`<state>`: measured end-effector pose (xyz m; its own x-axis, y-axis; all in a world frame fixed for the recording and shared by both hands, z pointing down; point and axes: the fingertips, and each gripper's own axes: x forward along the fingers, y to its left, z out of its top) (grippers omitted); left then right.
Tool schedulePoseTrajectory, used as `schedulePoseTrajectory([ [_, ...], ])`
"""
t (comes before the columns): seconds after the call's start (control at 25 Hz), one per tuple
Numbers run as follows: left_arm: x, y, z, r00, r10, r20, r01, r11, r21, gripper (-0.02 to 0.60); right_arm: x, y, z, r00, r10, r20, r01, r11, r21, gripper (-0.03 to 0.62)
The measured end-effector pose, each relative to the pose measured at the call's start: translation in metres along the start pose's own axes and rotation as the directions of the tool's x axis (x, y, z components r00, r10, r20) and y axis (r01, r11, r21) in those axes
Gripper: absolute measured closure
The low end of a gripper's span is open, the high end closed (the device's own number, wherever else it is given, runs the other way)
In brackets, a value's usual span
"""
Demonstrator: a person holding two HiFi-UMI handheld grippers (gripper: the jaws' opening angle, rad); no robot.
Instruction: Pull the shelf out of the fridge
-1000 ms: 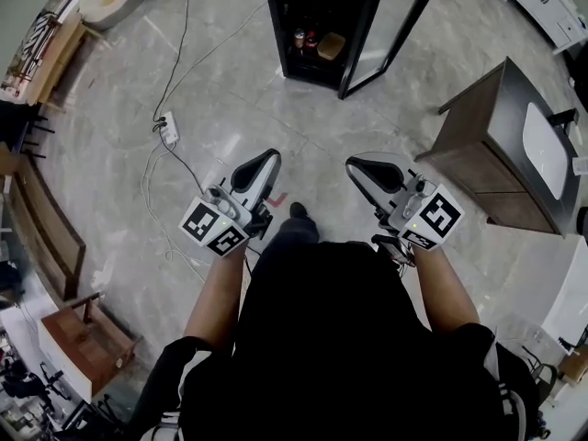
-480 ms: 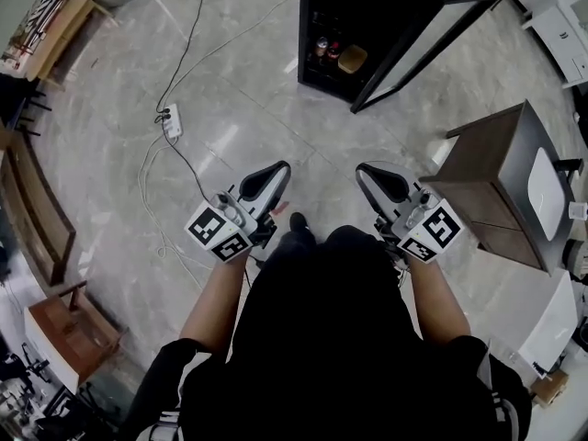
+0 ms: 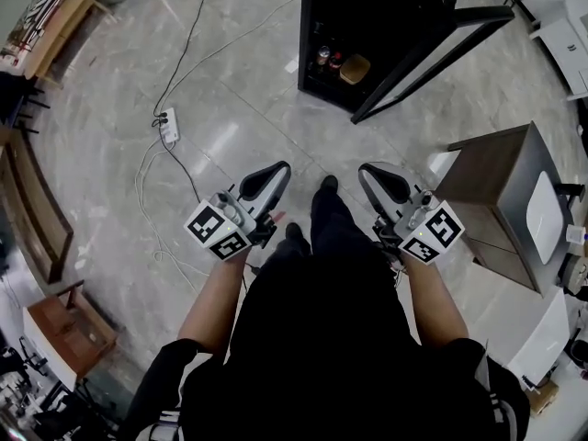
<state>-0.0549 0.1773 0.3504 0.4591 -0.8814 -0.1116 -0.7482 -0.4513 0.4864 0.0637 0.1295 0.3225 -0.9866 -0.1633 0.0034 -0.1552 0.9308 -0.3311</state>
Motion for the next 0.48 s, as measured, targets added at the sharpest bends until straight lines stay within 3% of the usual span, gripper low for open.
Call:
schedulePoseTrajectory([
  [0.48, 0.094, 0.044, 0.053, 1.000, 0.028, 0.008, -0.029, 0.997, 0.073, 0.555, 0.043, -0.106, 0.045, 0.993, 0.093, 0.079, -0.098, 0.993, 0.062, 0.568],
])
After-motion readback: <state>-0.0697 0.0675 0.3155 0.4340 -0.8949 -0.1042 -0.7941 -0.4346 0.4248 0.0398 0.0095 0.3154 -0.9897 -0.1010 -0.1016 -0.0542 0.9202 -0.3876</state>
